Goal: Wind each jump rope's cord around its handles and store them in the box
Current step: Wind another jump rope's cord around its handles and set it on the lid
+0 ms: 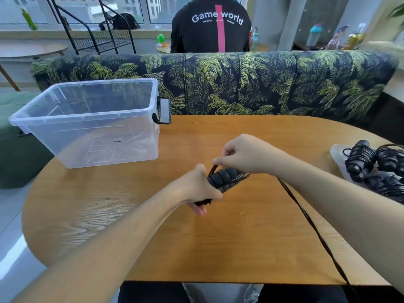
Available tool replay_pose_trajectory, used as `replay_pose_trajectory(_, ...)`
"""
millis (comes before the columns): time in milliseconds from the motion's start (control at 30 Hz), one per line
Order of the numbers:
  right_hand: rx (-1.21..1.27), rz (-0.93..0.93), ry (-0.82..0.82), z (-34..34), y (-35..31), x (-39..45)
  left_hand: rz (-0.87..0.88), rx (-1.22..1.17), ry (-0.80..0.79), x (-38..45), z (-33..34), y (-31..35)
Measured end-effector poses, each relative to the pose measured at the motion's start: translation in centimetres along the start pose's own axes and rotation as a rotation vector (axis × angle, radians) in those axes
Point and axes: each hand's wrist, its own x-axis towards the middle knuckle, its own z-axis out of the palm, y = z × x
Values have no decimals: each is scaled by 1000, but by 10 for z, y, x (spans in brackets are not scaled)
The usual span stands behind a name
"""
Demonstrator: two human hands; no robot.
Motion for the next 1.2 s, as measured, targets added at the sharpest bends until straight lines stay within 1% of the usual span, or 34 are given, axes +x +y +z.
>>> replay_pose_trajectory(67,-70,-43,10,11,-13,-8,-19,6,-18,3,2,-2)
replay_pose_trajectory(133,-142,-94,49,22,-24,-17,4,-48,-56,6,3,-6)
replay_pose_trajectory(200,-194,-154,69,30,-25,-27,35,-205,-85,8,-1,-12)
replay_pose_trajectory(233,-174,-172,56,32,-22,-31,34,-291,-95,9,-4,-16)
replay_pose_trajectory(333,-18,-188,-18,39,-5,-37,30,-565,-119,5,-9,-30)
replay_pose_trajectory(400,43,-154,-9,45,5,-40,58,-684,-131,0,-6,-36)
replay_pose_trajectory(467,125,-99,13,50,12,-41,96,-730,-119,-3,-1,-39)
replay_pose_trajectory(567,200,-27,-7,56,20,-43,134,-808,-77,-3,10,-43)
replay_pose_trajectory(633,233,-12,-12,60,23,-45,157,-905,-26,-3,14,-46)
replay_pose_trajectory(700,273,-25,-25,64,28,-50,175,-969,-14,-2,18,-51)
replay_pose_trajectory(833,337,-60,-64,72,36,-55,252,-1068,-115,-2,28,-60)
replay_pose_trajectory(933,423,-55,-147,76,45,-54,282,-1166,-185,-3,29,-65)
replay_pose_trajectory(1033,511,30,-206,79,55,-52,313,-1217,-261,-3,32,-72)
replay_pose_trajectory(1100,544,114,-212,82,60,-48,312,-1234,-288,-3,33,-75)
replay_pose_trajectory(1133,547,158,-206,84,61,-46,309,-1229,-280,-2,33,-76)
replay_pose_trajectory(1200,512,232,-177,85,63,-41,292,-1189,-209,-1,31,-76)
